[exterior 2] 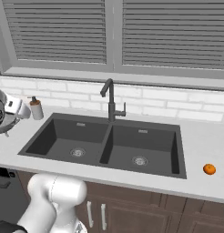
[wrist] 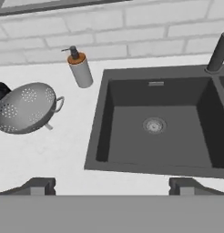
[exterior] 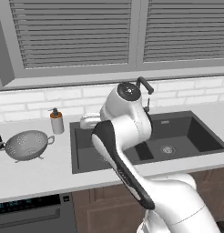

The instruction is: Put the colander in the sink, put the tangerine in the colander, and turn on the sink faucet and pour water over the colander.

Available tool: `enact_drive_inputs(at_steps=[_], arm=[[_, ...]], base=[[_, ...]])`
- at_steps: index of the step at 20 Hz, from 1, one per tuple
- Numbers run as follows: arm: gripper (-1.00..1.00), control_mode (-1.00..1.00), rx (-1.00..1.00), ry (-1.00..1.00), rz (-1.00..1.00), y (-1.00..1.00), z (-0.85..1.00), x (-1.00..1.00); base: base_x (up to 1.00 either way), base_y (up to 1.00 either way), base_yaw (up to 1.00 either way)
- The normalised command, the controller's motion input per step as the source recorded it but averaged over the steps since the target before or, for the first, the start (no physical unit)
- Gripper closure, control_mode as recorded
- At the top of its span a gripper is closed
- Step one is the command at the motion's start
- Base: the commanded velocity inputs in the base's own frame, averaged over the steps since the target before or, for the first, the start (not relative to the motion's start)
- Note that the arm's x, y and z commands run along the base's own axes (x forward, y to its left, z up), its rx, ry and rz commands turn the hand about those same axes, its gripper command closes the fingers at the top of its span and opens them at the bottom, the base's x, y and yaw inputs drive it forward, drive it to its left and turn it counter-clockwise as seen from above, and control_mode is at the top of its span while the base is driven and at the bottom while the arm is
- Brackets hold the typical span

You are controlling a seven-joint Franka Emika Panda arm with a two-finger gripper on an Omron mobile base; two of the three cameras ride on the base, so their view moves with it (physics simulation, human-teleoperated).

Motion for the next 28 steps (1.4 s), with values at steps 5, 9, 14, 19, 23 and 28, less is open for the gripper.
enact_drive_inputs(at_steps=[5,9,14,19,23,28], arm=[[-1.00,-1.00,0.17,0.08,-0.07,1.00,-0.29,0.63],[-1.00,-1.00,0.08,0.24,-0.03,0.85,-0.49,0.48],[-1.00,-1.00,0.12,0.20,0.00,0.55,-0.40,0.48],[-1.00,-1.00,-0.02,0.16,0.00,0.09,-0.22,0.20],[-1.00,-1.00,0.00,0.18,0.00,0.18,-0.53,0.29],[-1.00,-1.00,0.00,0.12,0.00,0.28,-0.36,0.44]], base=[[0.00,0.00,0.00],[0.00,0.00,0.00],[0.00,0.00,0.00],[0.00,0.00,0.00],[0.00,0.00,0.00],[0.00,0.00,0.00]])
